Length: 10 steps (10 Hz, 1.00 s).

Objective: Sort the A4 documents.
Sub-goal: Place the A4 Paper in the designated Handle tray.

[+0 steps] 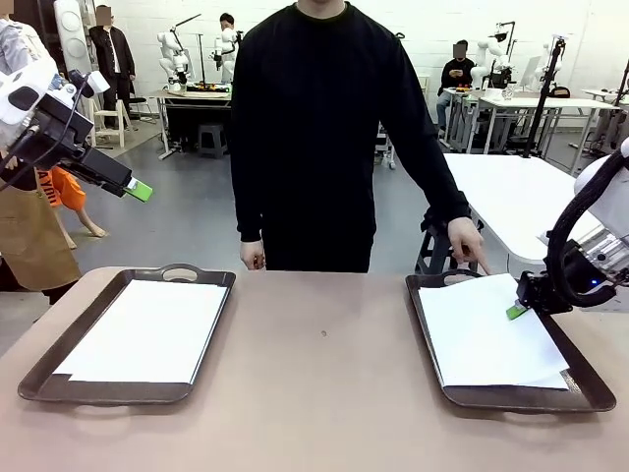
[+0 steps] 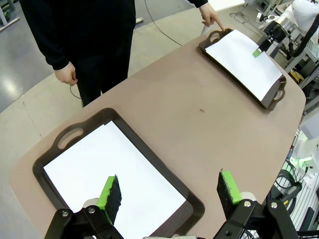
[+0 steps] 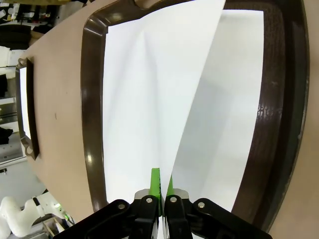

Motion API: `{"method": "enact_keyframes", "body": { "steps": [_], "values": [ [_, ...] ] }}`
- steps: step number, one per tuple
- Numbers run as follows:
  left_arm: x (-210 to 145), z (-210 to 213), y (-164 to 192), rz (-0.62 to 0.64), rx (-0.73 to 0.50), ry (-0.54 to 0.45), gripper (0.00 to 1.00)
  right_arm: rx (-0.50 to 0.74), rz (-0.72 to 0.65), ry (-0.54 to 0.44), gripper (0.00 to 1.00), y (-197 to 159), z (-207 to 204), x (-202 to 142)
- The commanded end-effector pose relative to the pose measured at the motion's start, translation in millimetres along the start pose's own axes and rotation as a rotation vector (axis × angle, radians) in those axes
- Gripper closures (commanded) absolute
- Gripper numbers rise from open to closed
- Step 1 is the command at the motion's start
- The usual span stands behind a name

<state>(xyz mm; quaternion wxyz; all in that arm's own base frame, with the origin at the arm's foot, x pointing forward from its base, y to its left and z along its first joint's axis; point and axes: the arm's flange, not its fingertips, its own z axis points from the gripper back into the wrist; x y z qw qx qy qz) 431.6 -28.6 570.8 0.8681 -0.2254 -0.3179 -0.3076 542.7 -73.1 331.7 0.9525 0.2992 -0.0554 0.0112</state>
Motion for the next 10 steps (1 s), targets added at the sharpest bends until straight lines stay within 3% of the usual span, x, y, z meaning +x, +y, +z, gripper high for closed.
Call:
{"method": "enact_keyframes", "body": {
  "steps": [1,2,3,4,5,6,7,8,9,10],
  "values": [
    [-1,1,2,-0.011,-0.005,-0.004,0.0,-0.053,-0.009,0.003,0.8,6,2,-2],
    [-1,1,2,-0.011,-0.005,-0.004,0.0,-0.067,-0.005,0.002,0.61,7,3,-2],
    [-1,1,2,-0.011,-0.005,-0.004,0.0,-0.083,-0.006,0.002,0.77,7,4,-3],
    [-1,1,2,-0.011,-0.005,-0.004,0.0,-0.101,-0.009,-0.003,0.42,7,6,-3],
    [-1,1,2,-0.011,-0.005,-0.004,0.0,-0.133,-0.013,0.001,0.58,7,8,-4],
    [-1,1,2,-0.011,-0.005,-0.004,0.0,-0.179,-0.022,0.009,0.24,8,10,-5],
    [-1,1,2,-0.011,-0.005,-0.004,0.0,-0.223,-0.031,0.015,0.47,11,12,-6],
    [-1,1,2,-0.011,-0.005,-0.004,0.0,-0.253,-0.039,0.011,0.05,12,16,-6],
    [-1,1,2,-0.011,-0.005,-0.004,0.0,-0.254,-0.041,0.008,0.28,13,17,-6],
    [-1,1,2,-0.011,-0.005,-0.004,0.0,-0.26,-0.047,0.004,0.0,13,18,-6]
  ]
}}
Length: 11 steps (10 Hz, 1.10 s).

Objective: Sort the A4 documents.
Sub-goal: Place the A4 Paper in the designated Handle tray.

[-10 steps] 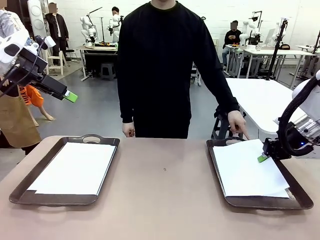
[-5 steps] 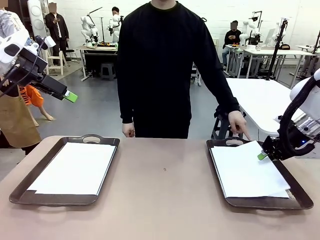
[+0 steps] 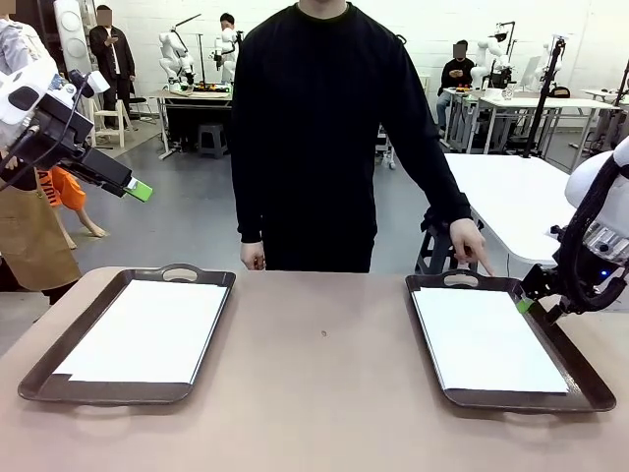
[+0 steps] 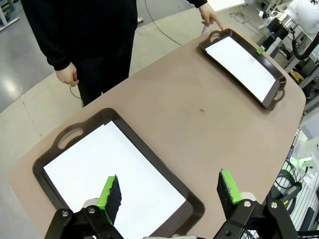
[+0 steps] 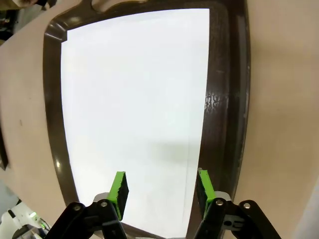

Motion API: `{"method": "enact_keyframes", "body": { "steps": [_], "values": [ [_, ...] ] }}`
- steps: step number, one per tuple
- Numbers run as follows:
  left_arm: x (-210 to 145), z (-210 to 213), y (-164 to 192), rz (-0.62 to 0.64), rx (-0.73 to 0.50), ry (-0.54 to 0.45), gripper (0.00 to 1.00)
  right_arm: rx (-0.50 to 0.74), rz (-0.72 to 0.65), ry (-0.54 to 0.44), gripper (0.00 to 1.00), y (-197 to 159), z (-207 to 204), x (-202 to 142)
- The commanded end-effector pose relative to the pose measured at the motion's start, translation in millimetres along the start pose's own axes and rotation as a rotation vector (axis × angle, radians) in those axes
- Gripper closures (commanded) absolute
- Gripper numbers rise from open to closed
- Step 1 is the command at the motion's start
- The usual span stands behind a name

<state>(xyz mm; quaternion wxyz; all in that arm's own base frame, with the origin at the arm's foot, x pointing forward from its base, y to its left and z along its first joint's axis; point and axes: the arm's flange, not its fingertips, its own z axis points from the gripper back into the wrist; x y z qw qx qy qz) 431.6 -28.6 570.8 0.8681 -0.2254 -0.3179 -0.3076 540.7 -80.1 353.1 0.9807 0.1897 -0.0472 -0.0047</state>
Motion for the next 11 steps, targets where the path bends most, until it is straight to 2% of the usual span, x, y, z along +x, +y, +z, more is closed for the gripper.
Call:
{"method": "enact_keyframes", "body": {
  "steps": [1,2,3,11],
  "values": [
    [-0.8,0.7,1.8,-0.011,-0.005,-0.004,0.0,-0.024,-0.025,-0.008,0.09,6.8,-1.3,-5.9],
    [-0.8,0.7,1.8,-0.011,-0.005,-0.004,0.0,-0.032,-0.038,-0.002,0.0,8.0,-1.3,-6.3],
    [-0.8,0.7,1.8,-0.011,-0.005,-0.004,0.0,0.0,-0.004,-0.002,0.0,1.0,0.9,0.1],
    [-0.8,0.7,1.8,-0.011,-0.005,-0.004,0.0,0.0,-0.004,-0.002,0.0,1.0,0.9,0.1]
  ]
}}
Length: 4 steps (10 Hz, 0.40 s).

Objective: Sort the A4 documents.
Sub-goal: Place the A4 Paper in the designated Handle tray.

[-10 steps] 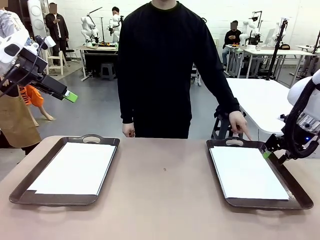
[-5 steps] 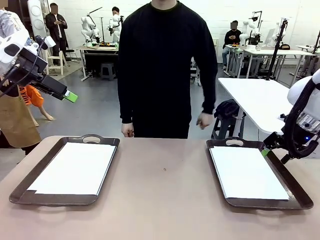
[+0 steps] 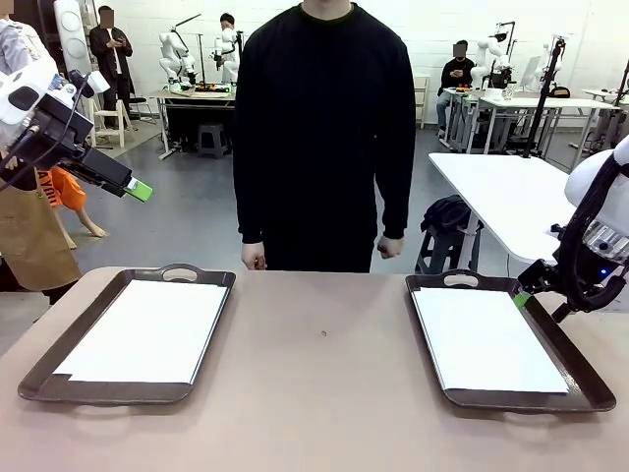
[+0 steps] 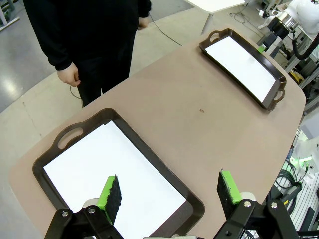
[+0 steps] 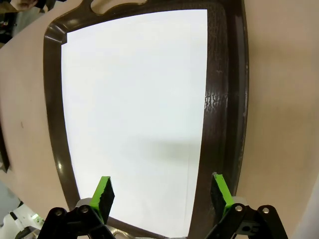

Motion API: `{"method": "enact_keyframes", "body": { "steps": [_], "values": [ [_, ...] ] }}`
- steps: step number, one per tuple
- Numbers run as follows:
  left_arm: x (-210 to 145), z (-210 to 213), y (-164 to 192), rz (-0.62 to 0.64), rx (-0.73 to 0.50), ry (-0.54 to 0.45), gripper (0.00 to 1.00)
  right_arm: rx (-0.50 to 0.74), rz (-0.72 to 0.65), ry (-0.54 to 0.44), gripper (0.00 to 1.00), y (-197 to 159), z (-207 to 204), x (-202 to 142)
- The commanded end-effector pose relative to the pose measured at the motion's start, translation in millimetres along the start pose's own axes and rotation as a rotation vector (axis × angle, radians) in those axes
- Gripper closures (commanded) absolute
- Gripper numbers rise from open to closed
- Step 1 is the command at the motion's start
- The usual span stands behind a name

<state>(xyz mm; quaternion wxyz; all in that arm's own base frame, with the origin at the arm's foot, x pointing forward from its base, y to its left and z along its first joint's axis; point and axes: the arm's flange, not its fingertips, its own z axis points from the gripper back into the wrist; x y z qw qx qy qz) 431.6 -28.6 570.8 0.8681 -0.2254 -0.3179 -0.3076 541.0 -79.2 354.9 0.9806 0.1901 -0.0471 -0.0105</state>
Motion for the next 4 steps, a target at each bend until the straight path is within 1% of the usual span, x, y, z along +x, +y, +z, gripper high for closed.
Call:
{"method": "enact_keyframes", "body": {
  "steps": [1,4],
  "values": [
    [-0.8,0.7,1.8,-0.011,-0.005,-0.004,0.0,-0.001,0.007,0.0,0.0,-0.6,-0.4,-0.3],
    [-0.8,0.7,1.8,-0.011,-0.005,-0.004,0.0,-0.001,0.007,0.0,0.0,-0.6,-0.4,-0.3]
  ]
}}
